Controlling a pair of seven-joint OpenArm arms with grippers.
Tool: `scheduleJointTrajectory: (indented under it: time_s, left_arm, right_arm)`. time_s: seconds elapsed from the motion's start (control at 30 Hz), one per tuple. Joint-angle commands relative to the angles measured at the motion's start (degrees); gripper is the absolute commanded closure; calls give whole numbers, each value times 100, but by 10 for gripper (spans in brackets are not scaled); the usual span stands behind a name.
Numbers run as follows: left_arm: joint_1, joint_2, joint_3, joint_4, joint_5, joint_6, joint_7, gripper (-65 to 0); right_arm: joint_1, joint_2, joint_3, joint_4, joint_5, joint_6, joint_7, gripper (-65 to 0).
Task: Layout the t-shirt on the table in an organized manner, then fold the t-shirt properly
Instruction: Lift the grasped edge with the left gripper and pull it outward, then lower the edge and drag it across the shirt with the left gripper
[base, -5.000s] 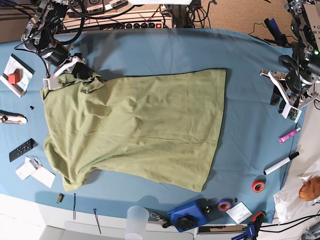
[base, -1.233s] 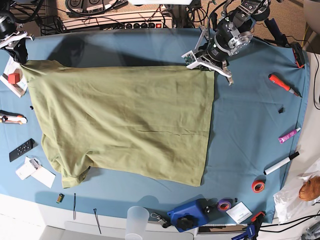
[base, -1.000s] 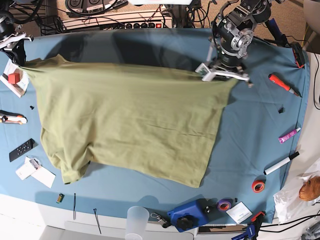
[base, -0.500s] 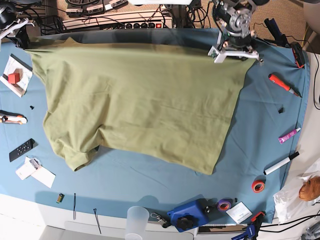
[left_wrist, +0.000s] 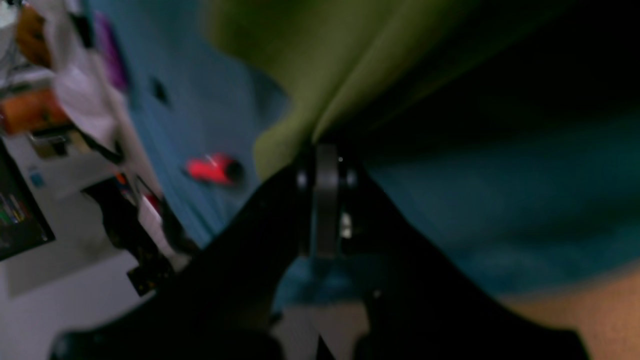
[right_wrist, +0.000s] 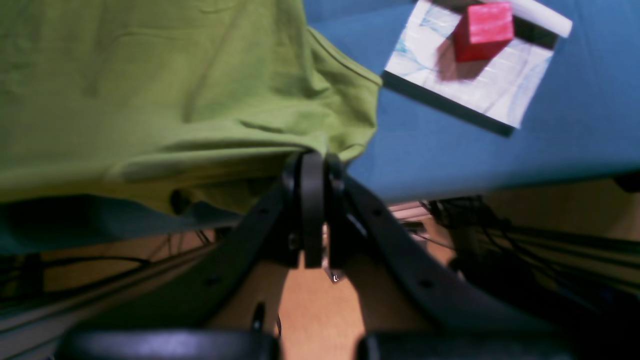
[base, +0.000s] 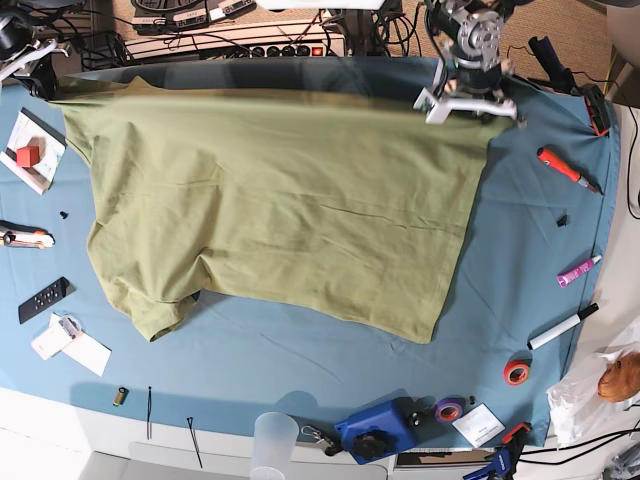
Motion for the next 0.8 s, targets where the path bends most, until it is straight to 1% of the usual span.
scheduleJointTrajectory:
  time_s: [0.0, 0.07, 0.1, 0.17, 0.23, 0.4, 0.5, 0.6, 0.67, 0.73, 0.77]
  left_arm:
    - [-66, -46, -24, 76, -28, -59, 0, 0]
    - [-225, -46, -24, 76, -352, -293, -35, 0]
    - [-293, -46, -24, 76, -470, -330, -39, 0]
    - [-404, -46, -24, 76, -522, -317, -31, 0]
    - [-503, -46, -24, 76, -496, -306, -17, 0]
    - [-734, -46, -24, 76, -485, -304, -20, 0]
    - [-883, -44, -24, 76, -481, -304, -20, 0]
    - [-1047, -44, -24, 76, -479, -306, -24, 0]
    - [-1147, -44, -24, 76, -540, -328, -96, 0]
    - [-1224, -46, -24, 76, -820, -330, -319, 0]
    - [-1250, -44, -24, 74, -1047, -387, -501, 0]
  right_arm:
    - [-42, 118, -52, 68, -81, -68, 141, 0]
    - [-42, 118, -286, 63, -236, -109, 141, 0]
    - [-42, 118, -411, 63, -289, -109, 141, 0]
    - [-39, 118, -654, 63, -400, -111, 343, 0]
    - [-39, 118, -890, 63, -577, -214, 520, 0]
    - [144, 116, -1349, 63, -1202, -374, 767, 0]
    - [426, 118, -1392, 63, -1392, -461, 935, 0]
    - [752, 118, -1392, 63, -1443, -496, 933, 0]
    - [925, 116, -1392, 61, -1633, -498, 901, 0]
    - [1062, 118, -1392, 26, -1849, -498, 861, 0]
    - [1104, 116, -1392, -17, -1937, -498, 859, 0]
